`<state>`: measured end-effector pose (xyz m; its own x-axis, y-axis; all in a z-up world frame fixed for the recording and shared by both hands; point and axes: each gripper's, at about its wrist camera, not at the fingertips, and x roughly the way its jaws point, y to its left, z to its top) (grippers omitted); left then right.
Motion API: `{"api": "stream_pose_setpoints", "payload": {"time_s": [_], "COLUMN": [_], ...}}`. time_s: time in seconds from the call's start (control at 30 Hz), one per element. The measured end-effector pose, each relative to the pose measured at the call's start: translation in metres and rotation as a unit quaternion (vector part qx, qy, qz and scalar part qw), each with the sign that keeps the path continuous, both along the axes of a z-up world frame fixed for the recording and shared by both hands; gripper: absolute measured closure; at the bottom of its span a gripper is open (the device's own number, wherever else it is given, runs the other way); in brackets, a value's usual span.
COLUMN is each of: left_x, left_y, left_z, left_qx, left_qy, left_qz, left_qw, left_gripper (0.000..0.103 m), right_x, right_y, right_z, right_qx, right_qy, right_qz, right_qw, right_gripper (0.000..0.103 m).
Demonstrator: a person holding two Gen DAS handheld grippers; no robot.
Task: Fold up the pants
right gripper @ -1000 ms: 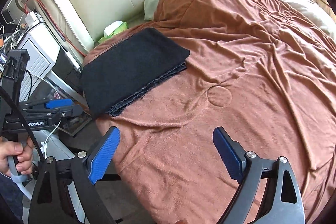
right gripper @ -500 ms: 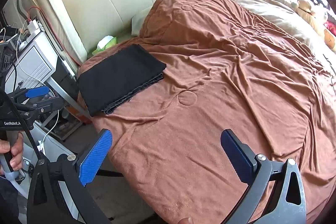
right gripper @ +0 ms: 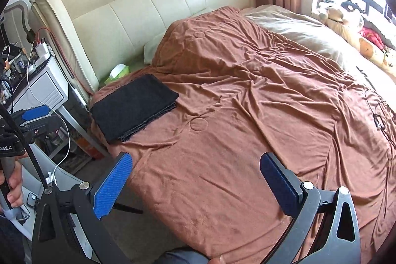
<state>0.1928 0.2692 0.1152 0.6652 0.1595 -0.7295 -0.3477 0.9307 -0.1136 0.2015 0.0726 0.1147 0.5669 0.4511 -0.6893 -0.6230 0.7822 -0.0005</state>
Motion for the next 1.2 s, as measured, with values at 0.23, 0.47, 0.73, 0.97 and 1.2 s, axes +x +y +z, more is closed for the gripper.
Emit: {"api": "stream_pose_setpoints", "payload": {"time_s": [0.23, 0.47, 0.73, 0.97, 1.2], "left_x": [-0.024, -0.05, -0.08, -0.101, -0.131], "left_y": [-0.04, -0.079, -0.113, -0.135, -0.155], "left_z": [0.014, 0.02, 0.015, 0.005, 0.003], "left_qx": [0.016, 0.033, 0.039, 0.036, 0.035], "left_qy": [-0.022, -0.043, -0.062, -0.077, -0.105], "left_qz": [-0.02, -0.048, -0.062, -0.072, -0.076], "left_qw": [0.9994, 0.9974, 0.9954, 0.9938, 0.9909], "left_gripper": [0.001, 0.001, 0.001, 0.001, 0.0], "right_x": [-0.038, -0.072, -0.107, -0.142, -0.18], "right_y": [-0.042, -0.088, -0.139, -0.17, -0.203], "right_z": [0.025, 0.038, 0.036, 0.025, 0.019], "right_qx": [0.005, 0.016, 0.038, 0.041, 0.045], "right_qy": [-0.02, -0.036, -0.051, -0.071, -0.095], "right_qz": [-0.005, -0.017, -0.037, -0.038, -0.044], "right_qw": [1.0, 0.999, 0.997, 0.996, 0.993], "right_gripper": [0.0, 0.0, 0.0, 0.0, 0.0]}}
